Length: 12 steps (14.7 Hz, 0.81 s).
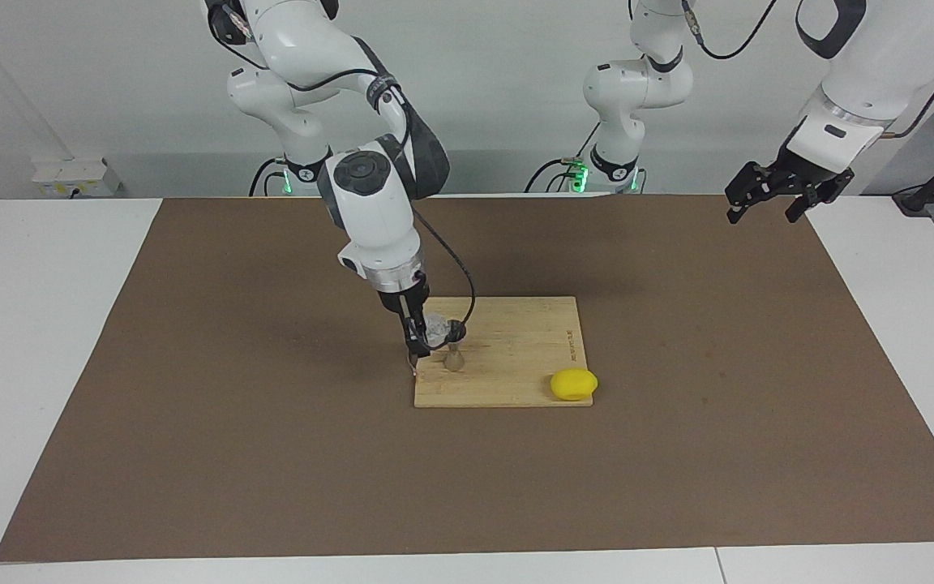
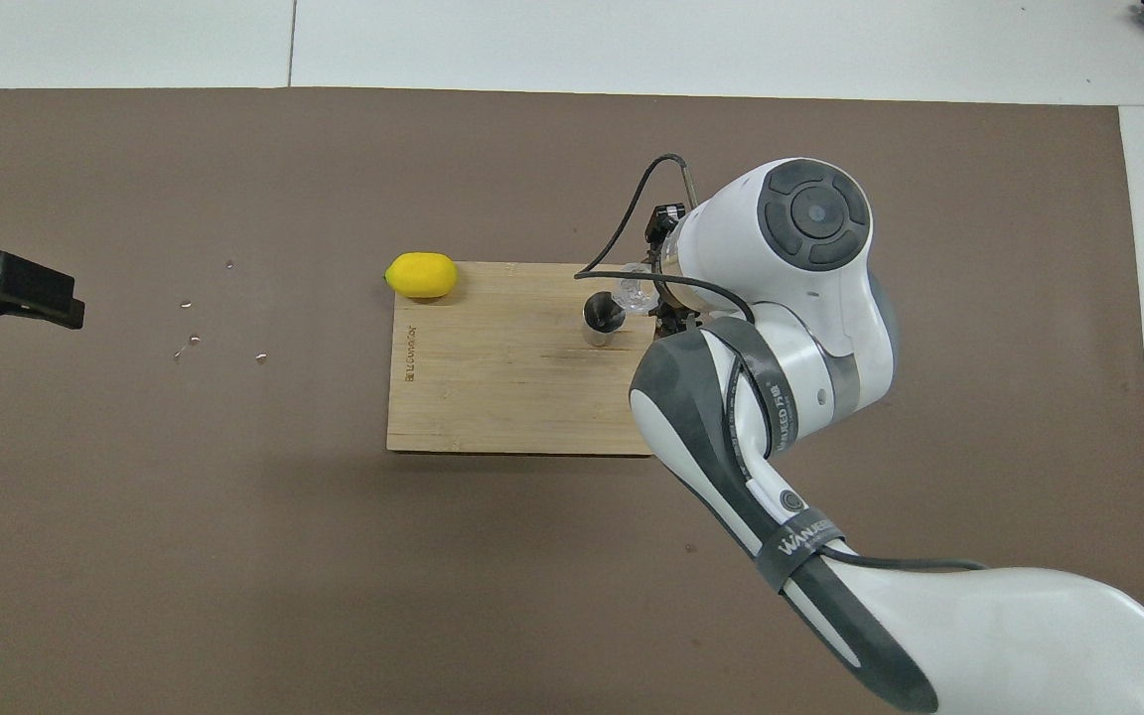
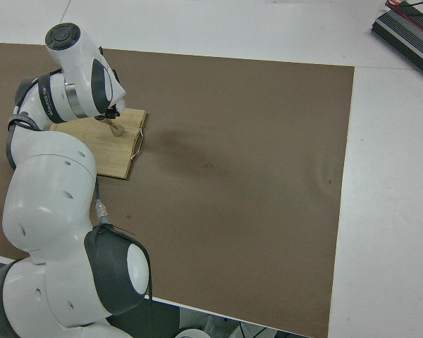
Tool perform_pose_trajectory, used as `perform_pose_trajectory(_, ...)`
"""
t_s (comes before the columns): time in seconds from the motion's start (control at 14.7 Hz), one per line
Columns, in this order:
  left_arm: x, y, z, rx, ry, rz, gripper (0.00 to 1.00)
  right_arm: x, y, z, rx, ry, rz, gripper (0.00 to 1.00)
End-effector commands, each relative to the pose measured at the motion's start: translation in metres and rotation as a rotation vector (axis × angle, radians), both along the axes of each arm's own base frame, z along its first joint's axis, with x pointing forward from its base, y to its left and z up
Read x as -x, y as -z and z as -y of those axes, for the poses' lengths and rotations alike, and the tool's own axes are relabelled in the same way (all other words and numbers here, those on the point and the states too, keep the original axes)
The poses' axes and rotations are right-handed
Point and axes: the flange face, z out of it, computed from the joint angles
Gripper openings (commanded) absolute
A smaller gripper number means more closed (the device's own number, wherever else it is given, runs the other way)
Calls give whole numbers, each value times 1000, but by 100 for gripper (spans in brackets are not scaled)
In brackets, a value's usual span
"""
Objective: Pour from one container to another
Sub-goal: 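Tilt the glass cup with the right gripper to pour into the steel cup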
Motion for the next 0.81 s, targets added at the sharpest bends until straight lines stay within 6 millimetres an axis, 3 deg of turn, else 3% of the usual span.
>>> perform_pose_trajectory(0.0,11,2,-4,8,-8,-15,100,-5,-4,-2,35,5,32,0)
perform_pose_trajectory(0.75,11,2,-5,7,-10,-16,100,5,-6,-24,168,-106,109,0)
